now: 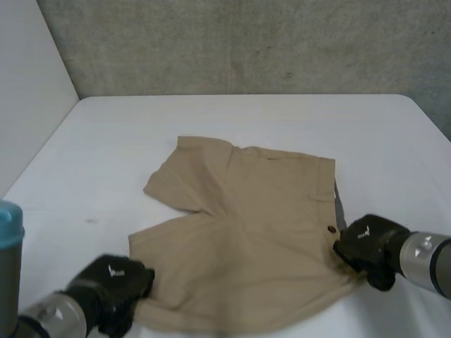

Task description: Fold the shorts.

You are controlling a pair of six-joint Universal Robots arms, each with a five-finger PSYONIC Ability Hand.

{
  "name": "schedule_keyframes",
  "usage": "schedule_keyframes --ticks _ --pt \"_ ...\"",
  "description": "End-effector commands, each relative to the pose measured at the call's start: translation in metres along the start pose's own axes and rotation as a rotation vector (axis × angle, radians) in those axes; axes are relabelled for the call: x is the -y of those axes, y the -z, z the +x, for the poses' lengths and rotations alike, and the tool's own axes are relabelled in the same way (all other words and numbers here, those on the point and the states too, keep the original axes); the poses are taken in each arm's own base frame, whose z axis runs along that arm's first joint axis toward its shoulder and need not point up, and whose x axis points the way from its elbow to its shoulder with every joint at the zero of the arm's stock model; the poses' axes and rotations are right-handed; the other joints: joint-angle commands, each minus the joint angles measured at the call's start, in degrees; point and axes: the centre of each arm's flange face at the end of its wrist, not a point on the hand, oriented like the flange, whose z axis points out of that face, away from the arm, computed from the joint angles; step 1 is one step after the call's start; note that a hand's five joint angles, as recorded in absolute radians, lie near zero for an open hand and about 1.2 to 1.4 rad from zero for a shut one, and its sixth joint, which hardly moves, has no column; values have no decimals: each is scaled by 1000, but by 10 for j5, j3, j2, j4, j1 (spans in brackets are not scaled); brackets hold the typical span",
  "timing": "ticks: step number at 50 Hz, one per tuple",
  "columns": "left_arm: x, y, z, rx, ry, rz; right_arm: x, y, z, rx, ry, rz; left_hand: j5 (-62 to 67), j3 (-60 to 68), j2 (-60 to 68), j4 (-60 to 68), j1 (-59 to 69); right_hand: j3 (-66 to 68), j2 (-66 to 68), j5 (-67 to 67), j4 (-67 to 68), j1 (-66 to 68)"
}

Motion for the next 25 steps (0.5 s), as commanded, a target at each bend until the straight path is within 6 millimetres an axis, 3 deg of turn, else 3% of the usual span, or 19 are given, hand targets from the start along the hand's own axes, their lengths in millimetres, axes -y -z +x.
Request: schedule_keyframes --ticks 1,3,7,8,11,15,16,19,22,25 --pt "7 -8 2 -3 -16 27 -4 -3 -9 10 40 3 -394 -418 -423 -424 -384 123 126 134 117 258" --pt "18 -8 -2 10 -20 62 -3 -5 -8 -4 44 17 -489 -513 -518 -519 -479 123 126 134 117 258" --pt "54 -10 -18 71 -26 198 -2 -8 -5 -33 51 35 -519 -544 -549 -549 -509 123 126 134 117 258" --pt "72 -12 -29 111 -29 269 -2 -9 -5 -35 49 37 -521 -546 -550 -551 -511 123 126 134 117 258" --pt "90 -21 -40 152 -28 337 -2 -10 -3 -44 35 45 -516 -541 -545 -546 -506 123 126 134 117 258" --pt "112 -51 -54 192 -43 408 -2 -13 -2 -62 22 53 -513 -537 -542 -543 -503 123 126 134 117 258" --pt "116 -68 -58 200 -52 418 -2 -14 -1 -65 21 54 -508 -532 -537 -538 -498 123 126 134 117 258" --pt "118 -95 -61 202 -65 402 -3 -17 -1 -66 20 53 -508 -532 -537 -538 -498 123 126 134 117 258" --pt "118 -138 -63 193 -96 367 -4 -20 -1 -65 18 52 -504 -529 -534 -534 -494 123 126 134 117 258" --pt "116 -169 -65 193 -126 345 -4 -21 -2 -65 18 52 -503 -527 -532 -533 -493 123 126 134 117 258"
